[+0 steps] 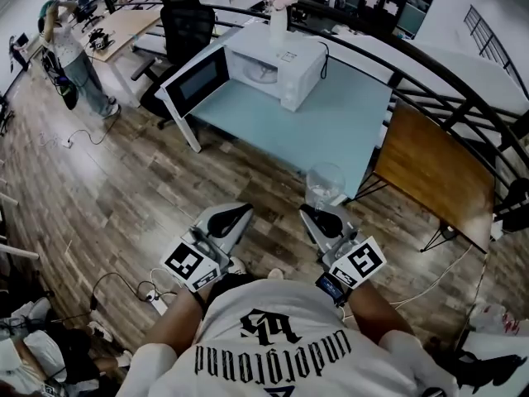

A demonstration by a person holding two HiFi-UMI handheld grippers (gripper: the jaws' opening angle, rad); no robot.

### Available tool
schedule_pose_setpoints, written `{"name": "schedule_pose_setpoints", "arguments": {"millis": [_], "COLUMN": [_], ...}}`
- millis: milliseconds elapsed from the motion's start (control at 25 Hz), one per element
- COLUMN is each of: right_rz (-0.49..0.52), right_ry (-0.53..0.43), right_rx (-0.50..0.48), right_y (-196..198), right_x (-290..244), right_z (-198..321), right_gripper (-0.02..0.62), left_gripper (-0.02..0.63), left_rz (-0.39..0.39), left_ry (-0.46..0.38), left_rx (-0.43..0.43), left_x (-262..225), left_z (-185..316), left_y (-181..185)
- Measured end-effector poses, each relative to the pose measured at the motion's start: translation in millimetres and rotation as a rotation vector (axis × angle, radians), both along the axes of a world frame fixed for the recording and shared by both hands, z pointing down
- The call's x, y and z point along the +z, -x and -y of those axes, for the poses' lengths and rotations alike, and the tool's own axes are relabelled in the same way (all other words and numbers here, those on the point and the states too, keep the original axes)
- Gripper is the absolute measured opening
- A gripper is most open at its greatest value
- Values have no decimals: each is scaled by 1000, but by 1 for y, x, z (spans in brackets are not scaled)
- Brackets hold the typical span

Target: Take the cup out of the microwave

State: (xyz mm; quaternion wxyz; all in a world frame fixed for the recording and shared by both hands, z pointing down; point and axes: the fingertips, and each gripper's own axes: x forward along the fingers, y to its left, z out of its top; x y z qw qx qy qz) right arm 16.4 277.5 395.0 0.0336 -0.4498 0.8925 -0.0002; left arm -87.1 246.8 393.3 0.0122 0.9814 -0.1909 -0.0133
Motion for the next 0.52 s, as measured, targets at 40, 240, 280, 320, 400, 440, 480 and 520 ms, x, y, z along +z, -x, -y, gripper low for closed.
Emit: {"name": "schedule_pose_setpoints", "arguments": {"millis": [40, 240, 280, 320, 400, 440, 480, 520], "right_rz": [1, -1, -1, 0, 3, 4, 5, 6], "right_ry": [1, 4, 5, 6, 7, 8, 9, 10], "right_rx": [-3, -18, -19, -19, -21, -21, -21, -21], "right_y": [1, 6, 6, 6, 5, 5, 4, 4], "right_x": [0, 3, 3, 2, 2, 1, 1, 1], "right_z": [0, 0, 0, 0, 1, 1, 1, 1], "right_gripper": [14, 14, 14, 14, 14, 14, 14, 14], "left_gripper": [50, 49, 49, 49, 49, 49, 49, 49], "left_rz": [-3, -12, -13, -13, -11, -10, -10, -10], "left_ry": [5, 15, 17, 19, 20, 20, 20, 20], "left_rx": [-4, -17, -18, -19, -21, -21, -21, -21], "left_x": [0, 2, 3, 3, 4, 3, 3, 2], "left_z": [0, 0, 0, 0, 1, 1, 2, 2], "left_y": [1, 5, 5, 5, 5, 4, 3, 3]}}
